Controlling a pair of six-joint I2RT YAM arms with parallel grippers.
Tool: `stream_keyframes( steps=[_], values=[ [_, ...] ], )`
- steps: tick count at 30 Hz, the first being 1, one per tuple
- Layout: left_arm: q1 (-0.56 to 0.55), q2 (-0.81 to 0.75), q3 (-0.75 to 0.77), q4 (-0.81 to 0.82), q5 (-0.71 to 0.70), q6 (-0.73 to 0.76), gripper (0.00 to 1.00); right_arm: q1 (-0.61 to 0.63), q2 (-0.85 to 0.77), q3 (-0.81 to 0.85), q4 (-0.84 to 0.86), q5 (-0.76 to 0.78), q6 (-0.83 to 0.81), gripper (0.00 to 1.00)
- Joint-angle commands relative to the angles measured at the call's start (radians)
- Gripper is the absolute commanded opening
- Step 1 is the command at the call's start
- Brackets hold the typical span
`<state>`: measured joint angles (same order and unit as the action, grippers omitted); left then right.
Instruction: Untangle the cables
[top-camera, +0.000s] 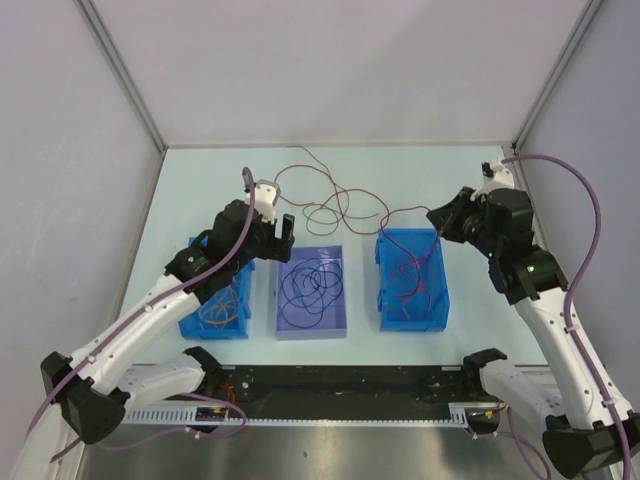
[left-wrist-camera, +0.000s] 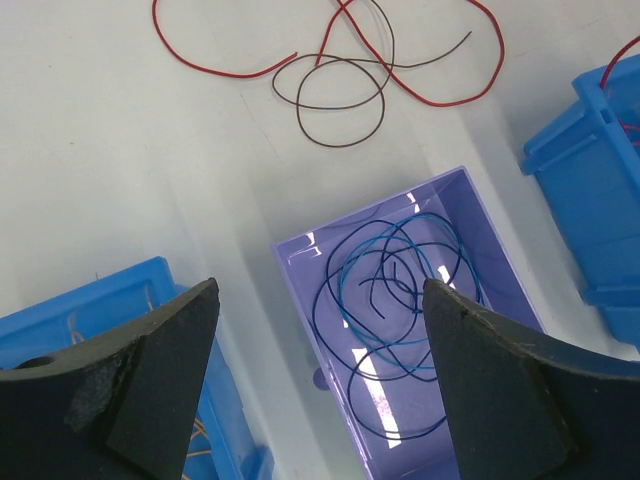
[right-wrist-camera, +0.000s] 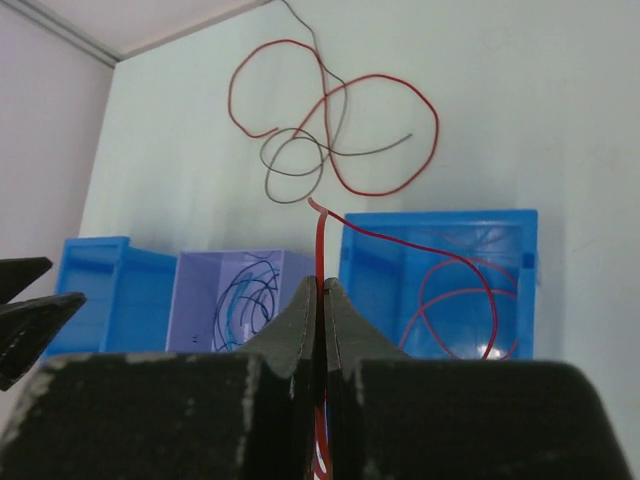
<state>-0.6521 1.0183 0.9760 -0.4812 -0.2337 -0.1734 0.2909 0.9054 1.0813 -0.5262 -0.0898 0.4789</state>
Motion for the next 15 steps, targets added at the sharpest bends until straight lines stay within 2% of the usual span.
stream_keyframes(
  steps=[1,7,12,15],
  values=[
    [-0.004,-0.02,-0.01,0.026,-0.018,-0.015,0.88,0.011,-0.066,-0.072,0.054,0.09,0.047,0.0],
    [-0.004,-0.021,-0.011,0.024,-0.027,-0.017,0.88,0.042,-0.092,-0.095,-0.001,0.217,0.053,0.0],
    [-0.004,-0.024,-0.013,0.024,-0.032,-0.018,0.87,0.137,-0.086,-0.107,-0.047,0.353,0.082,0.0],
    [-0.004,-0.027,-0.014,0.023,-0.035,-0.018,0.87,0.183,-0.059,-0.138,-0.044,0.381,0.122,0.0]
  ],
)
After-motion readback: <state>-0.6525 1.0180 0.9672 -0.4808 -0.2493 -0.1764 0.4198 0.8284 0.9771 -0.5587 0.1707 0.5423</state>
